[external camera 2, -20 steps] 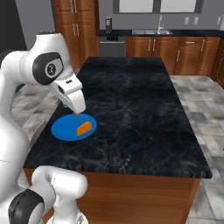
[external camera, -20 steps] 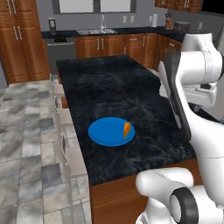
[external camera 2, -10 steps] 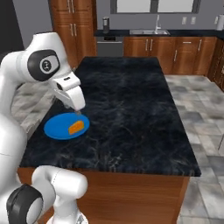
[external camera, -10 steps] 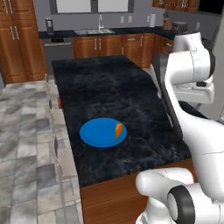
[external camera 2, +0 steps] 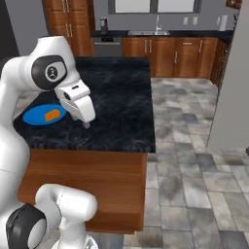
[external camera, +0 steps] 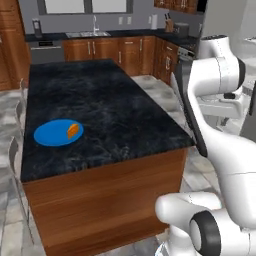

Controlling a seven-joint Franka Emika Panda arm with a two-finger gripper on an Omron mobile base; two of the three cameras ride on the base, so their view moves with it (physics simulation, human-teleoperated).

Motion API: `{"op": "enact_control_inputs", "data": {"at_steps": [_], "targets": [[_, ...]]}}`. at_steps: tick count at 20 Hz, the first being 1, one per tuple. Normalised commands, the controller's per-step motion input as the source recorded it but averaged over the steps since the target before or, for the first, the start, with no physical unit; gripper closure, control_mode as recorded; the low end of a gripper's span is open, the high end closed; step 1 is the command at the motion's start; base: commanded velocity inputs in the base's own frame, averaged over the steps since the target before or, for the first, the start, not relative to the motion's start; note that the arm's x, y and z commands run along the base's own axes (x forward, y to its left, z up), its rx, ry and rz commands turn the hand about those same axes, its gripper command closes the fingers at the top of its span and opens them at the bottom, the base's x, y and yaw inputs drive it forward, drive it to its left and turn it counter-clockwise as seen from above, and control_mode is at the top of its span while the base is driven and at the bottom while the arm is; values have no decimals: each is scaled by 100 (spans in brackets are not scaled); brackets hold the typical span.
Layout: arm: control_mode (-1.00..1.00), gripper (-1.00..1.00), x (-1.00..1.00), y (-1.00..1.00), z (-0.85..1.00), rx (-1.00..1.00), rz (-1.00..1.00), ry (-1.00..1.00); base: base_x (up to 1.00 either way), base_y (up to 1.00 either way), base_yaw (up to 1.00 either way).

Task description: Take the cheese, fish, and squash from the fridge and place them on the plate on the dining counter to create an appetizer plate.

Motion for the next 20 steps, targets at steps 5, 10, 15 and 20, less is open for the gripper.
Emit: {"op": "enact_control_inputs", "data": {"at_steps": [5,10,15,20], "targets": [[100,-100,0,0,0,0,0,0,-57,-100,-1],[100,-100,0,0,0,0,0,0,1,-100,-3],[100,-100,0,0,0,0,0,0,71,-100,0],[100,-100,0,0,0,0,0,0,100,-100,0]]}}
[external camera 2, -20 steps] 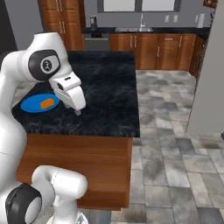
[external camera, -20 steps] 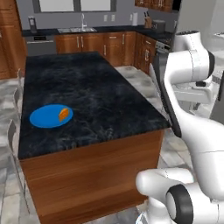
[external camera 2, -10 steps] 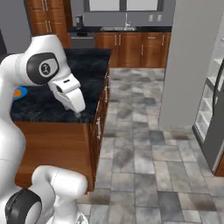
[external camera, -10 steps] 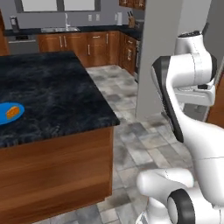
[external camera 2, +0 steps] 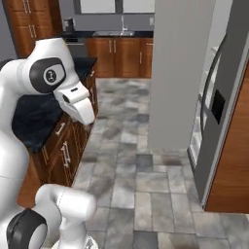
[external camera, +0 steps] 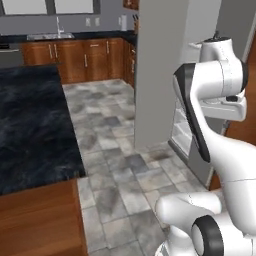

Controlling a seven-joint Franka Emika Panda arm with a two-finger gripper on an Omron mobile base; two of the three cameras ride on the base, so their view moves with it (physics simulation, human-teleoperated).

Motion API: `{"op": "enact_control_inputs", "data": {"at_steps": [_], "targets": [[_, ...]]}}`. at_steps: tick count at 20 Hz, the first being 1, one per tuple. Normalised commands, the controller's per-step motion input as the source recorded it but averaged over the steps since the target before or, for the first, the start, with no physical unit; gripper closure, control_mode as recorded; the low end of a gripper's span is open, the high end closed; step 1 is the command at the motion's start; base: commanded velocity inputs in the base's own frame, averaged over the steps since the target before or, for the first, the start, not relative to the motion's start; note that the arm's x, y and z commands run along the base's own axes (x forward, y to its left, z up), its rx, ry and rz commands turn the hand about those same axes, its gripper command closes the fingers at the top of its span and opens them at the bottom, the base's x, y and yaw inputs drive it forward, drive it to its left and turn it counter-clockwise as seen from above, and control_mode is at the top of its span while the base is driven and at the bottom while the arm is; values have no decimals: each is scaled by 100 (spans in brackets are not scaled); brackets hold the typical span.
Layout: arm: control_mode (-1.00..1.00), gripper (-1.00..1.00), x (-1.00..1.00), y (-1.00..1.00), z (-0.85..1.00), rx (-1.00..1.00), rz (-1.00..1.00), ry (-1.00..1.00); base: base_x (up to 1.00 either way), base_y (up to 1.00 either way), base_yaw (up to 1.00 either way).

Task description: Take the cheese, fish, and squash from the fridge and place them on the plate on the dining counter to create an appetizer plate.

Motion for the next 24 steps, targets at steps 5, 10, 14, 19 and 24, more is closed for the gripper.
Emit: {"op": "enact_control_inputs", "data": {"at_steps": [5,10,14,19,24], "targets": [[100,-100,0,0,0,0,0,0,100,-98,-10],[100,-100,0,0,0,0,0,0,100,-75,-24],[100,-100,0,0,0,0,0,0,100,-14,-39],[100,-100,0,0,0,0,0,0,96,19,-44],[100,-100,0,0,0,0,0,0,74,39,-49]]}}
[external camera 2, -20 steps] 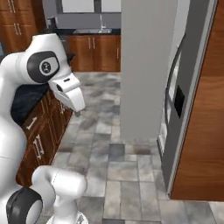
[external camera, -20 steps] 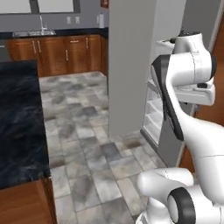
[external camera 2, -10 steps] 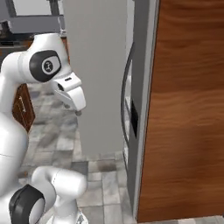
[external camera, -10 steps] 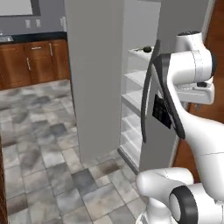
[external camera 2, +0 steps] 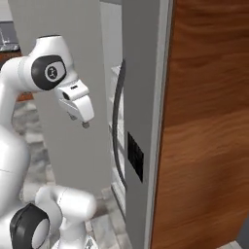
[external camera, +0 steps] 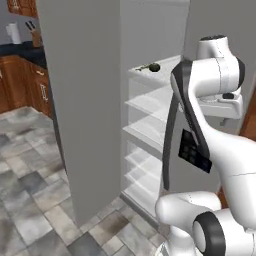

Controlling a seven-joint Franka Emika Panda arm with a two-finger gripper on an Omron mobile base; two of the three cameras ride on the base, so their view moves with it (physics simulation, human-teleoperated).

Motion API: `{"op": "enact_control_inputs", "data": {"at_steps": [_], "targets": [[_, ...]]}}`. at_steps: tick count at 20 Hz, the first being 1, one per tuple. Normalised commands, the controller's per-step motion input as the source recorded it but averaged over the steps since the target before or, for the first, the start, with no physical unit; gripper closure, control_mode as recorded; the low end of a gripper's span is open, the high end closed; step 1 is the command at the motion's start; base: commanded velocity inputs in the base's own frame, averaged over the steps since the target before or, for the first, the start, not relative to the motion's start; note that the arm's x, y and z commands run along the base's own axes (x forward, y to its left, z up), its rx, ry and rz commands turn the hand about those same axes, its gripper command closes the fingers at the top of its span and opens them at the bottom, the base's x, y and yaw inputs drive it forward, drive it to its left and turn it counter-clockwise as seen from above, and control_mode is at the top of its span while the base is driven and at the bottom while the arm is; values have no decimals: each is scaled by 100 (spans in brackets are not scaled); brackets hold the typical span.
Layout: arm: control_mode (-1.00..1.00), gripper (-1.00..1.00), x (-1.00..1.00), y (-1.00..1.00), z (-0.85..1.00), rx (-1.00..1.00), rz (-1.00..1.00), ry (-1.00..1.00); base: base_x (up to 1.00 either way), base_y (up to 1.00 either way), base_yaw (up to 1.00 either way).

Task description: Take the cheese, fish, and squash from the fridge and place them on the plate on the dining counter to create an appetizer plate.

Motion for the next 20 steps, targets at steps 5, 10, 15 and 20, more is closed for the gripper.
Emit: {"op": "enact_control_inputs", "data": {"at_steps": [5,10,15,20], "targets": [[100,-100,0,0,0,0,0,0,70,61,-49],[100,-100,0,0,0,0,0,0,51,84,-44],[100,-100,0,0,0,0,0,0,49,60,-41],[100,-100,0,0,0,0,0,0,67,35,-38]]}}
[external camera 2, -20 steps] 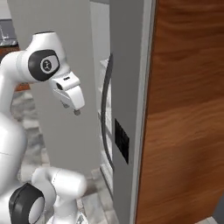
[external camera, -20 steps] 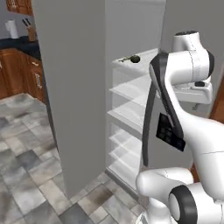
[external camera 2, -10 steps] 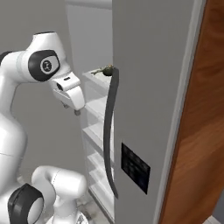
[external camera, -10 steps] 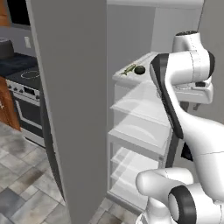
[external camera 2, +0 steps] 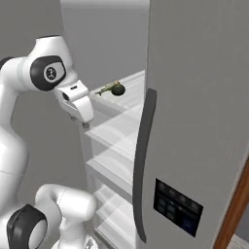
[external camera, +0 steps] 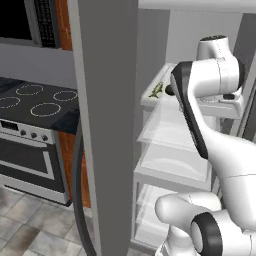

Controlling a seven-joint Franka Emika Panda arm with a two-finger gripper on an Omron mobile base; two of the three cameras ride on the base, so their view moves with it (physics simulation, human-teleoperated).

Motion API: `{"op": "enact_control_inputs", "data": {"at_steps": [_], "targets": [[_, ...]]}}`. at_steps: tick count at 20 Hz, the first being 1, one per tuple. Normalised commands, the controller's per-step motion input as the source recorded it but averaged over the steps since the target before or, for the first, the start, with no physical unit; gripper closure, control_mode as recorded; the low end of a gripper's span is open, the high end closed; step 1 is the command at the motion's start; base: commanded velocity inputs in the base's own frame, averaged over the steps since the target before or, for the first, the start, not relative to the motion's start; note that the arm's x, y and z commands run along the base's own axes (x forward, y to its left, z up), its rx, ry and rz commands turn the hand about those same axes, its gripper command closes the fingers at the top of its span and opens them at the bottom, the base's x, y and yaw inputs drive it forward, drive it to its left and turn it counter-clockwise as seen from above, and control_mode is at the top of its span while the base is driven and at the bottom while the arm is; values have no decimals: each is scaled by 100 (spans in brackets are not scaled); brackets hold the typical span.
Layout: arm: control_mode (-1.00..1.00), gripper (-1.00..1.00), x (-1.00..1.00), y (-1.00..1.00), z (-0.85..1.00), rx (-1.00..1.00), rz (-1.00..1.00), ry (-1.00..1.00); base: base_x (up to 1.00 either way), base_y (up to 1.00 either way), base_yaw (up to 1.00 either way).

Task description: Take the cheese, fish, and squash from the fridge and place them on the plate on the dining counter to create an appetizer plate.

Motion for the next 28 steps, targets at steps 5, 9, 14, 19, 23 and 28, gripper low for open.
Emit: {"op": "enact_control_inputs", "data": {"at_steps": [5,9,14,19,23,28], "targets": [[-100,-100,12,1,1,0,-4,-1,53,24,-24],[-100,-100,45,0,16,2,-7,-19,0,0,0],[-100,-100,39,-12,18,5,2,-36,0,0,0],[-100,-100,58,-5,17,1,12,-39,0,0,0],[-100,-100,87,0,0,0,8,-10,0,0,0],[-100,-100,100,-5,1,-1,3,10,0,0,0]]}}
